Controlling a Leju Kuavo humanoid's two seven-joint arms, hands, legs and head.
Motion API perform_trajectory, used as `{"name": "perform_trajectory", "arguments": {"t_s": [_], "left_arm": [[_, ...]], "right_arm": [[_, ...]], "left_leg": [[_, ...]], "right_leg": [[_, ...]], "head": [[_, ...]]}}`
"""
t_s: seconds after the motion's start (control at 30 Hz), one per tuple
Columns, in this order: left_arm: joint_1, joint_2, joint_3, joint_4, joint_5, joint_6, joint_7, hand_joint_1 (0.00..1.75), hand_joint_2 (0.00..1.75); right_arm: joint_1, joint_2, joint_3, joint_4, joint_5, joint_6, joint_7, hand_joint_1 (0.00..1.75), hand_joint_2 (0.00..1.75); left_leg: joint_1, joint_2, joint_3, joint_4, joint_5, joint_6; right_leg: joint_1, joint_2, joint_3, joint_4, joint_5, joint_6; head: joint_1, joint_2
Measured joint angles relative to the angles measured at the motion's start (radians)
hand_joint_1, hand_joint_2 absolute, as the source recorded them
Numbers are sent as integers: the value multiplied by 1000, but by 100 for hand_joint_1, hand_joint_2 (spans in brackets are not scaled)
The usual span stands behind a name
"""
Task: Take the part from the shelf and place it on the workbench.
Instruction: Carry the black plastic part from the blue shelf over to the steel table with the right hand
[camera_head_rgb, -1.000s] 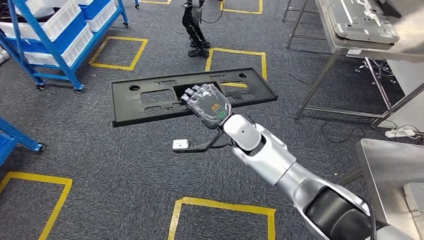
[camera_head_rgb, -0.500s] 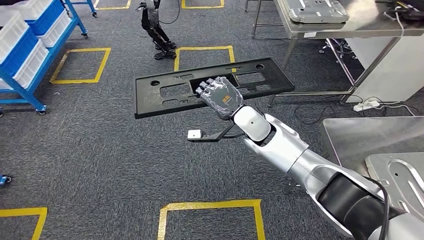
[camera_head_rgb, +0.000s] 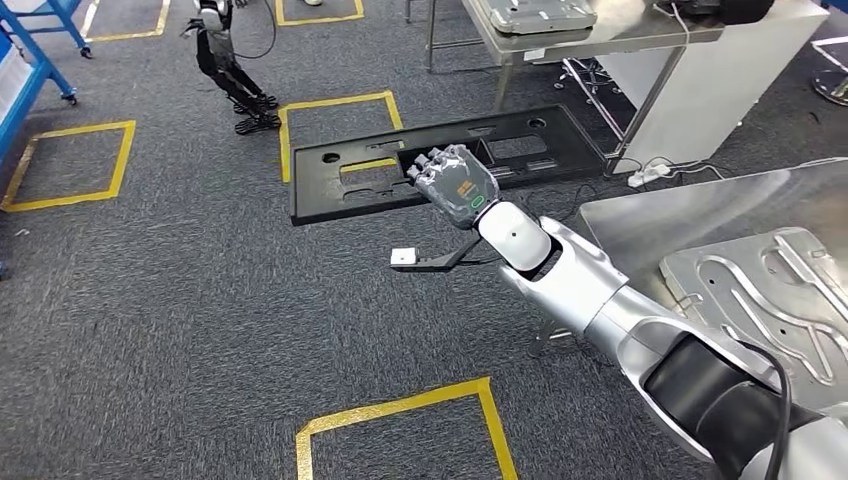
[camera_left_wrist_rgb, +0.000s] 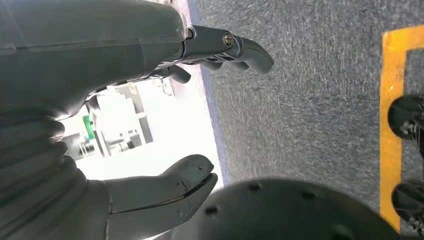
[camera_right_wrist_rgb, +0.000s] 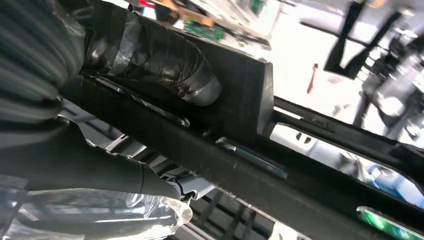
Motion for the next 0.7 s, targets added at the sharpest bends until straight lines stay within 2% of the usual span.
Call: {"name": "perform_trajectory", "arguments": {"t_s": [0.07, 0.1, 0.17, 0.23, 0.27, 0.33, 0.37, 0.4, 0.43, 0.47, 0.5, 0.53, 0.6, 0.63, 0.67, 0.7], "left_arm": [[-1, -1, 0, 0, 0, 1, 0, 0, 175], [-1, -1, 0, 0, 0, 2, 0, 0, 175], [-2, 0, 0, 0, 0, 4, 0, 0, 175], [-4, -1, 1, 0, 0, 5, 1, 0, 175], [-5, -2, 1, 0, 0, 5, 1, 0, 175], [-6, -3, 1, 0, 0, 6, 1, 0, 175], [-4, -3, 1, 0, 0, 6, 1, 0, 175], [-3, -3, 2, 0, 0, 6, 1, 0, 175], [-1, -3, 2, 0, 0, 6, 1, 0, 175], [0, -3, 2, 0, 0, 6, 1, 0, 175], [0, -3, 3, 0, 0, 6, 1, 0, 175], [0, -3, 3, 0, 0, 6, 1, 0, 175], [0, -2, 4, 0, 0, 6, 1, 0, 175], [0, -2, 4, 0, 0, 6, 1, 0, 175], [-1, -1, 4, 0, 0, 7, 1, 0, 175], [-1, -1, 4, 0, 0, 7, 1, 0, 175]], "right_arm": [[-2, -8, 3, 7, 0, 2, 4, 175, 175], [-4, -11, 4, 10, 0, 2, 7, 175, 175], [-7, -16, 5, 17, 0, 2, 13, 175, 175], [-11, -25, 5, 25, 0, 3, 17, 175, 175], [-14, -29, 5, 29, 0, 3, 18, 175, 175], [-21, -31, 5, 35, 0, 3, 19, 175, 175], [-25, -32, 5, 38, 0, 4, 19, 175, 175], [-27, -32, 5, 42, 0, 4, 21, 175, 175], [-28, -32, 5, 46, 0, 5, 23, 175, 175], [-28, -33, 5, 50, 0, 7, 26, 175, 175], [-28, -34, 5, 54, 0, 8, 28, 175, 175], [-29, -35, 4, 57, 0, 10, 29, 175, 175], [-32, -38, 2, 62, 0, 11, 30, 175, 175], [-33, -40, 1, 66, 0, 12, 31, 175, 175], [-34, -43, 0, 70, 0, 15, 32, 175, 175], [-34, -48, -2, 74, 0, 17, 32, 175, 175]], "left_leg": [[1, 23, -1, 12, -12, -10], [0, 32, -1, 21, -19, -17], [-4, 47, 0, 30, -29, -30], [-3, 61, 3, 32, -37, -39], [-1, 54, 2, 41, -46, -44], [5, 13, -26, 109, -93, -49], [5, -11, -54, 172, -125, -49], [5, -26, -89, 242, -154, -47], [5, -33, -119, 298, -170, -45], [4, -37, -137, 326, -167, -41], [2, -41, -137, 314, -145, -36], [0, -49, -119, 265, -107, -29], [-2, -96, -65, 130, -38, -16], [-3, -116, -45, 83, -21, -11], [-4, -130, -36, 59, -16, -9], [-6, -127, -32, 53, -17, -7]], "right_leg": [[-3, -32, 69, -124, 53, 6], [-2, -48, 97, -176, 69, 3], [6, -58, 112, -206, 67, -11], [7, -36, 111, -205, 69, -26], [6, -26, 111, -206, 69, -33], [4, -7, 113, -209, 71, -45], [6, 2, 113, -209, 71, -49], [8, 14, 113, -209, 71, -52], [11, 27, 113, -209, 71, -54], [14, 41, 113, -208, 72, -55], [16, 55, 113, -207, 72, -56], [17, 69, 113, -206, 72, -56], [16, 93, 112, -204, 73, -53], [14, 104, 109, -204, 75, -50], [11, 115, 105, -205, 78, -44], [9, 126, 102, -208, 82, -37]], "head": [[0, 0], [0, 0], [-1, 0], [-1, 0], [-1, 0], [-1, 0], [-1, 0], [-1, 0], [-1, 0], [-1, 0], [-1, 0], [-1, 0], [-1, 0], [-1, 0], [-1, 0], [-1, 0]]}}
